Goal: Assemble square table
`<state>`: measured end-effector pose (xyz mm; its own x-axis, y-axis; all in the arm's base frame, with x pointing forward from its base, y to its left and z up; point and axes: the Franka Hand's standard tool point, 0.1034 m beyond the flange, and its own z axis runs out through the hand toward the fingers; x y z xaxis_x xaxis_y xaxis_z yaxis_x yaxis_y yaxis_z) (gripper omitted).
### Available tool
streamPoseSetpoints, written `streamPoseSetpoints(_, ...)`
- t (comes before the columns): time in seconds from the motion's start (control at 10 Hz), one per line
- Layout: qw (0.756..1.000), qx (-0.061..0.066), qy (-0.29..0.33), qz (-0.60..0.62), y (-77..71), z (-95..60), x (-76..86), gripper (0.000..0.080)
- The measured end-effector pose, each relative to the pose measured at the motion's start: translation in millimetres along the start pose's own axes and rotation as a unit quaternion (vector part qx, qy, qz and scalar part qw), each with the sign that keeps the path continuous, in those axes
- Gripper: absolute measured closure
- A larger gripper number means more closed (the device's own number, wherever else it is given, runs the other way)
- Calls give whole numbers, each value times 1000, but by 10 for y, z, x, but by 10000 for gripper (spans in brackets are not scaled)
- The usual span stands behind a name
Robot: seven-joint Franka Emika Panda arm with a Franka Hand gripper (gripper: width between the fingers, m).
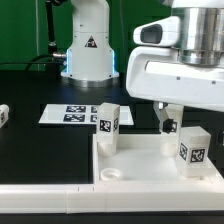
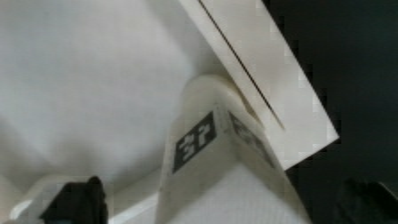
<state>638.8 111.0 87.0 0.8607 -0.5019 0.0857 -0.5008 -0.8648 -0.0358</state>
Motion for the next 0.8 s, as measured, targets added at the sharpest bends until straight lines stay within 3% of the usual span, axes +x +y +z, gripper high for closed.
streamPoseSetpoints(0.2,991,-6,8,-131,-11,13,3,150)
streamPoseSetpoints(0.5,973,-7,12,-232,-12,11,19,150)
streamPoseSetpoints(0.8,946,-17,15,-323,22,-5,58,150)
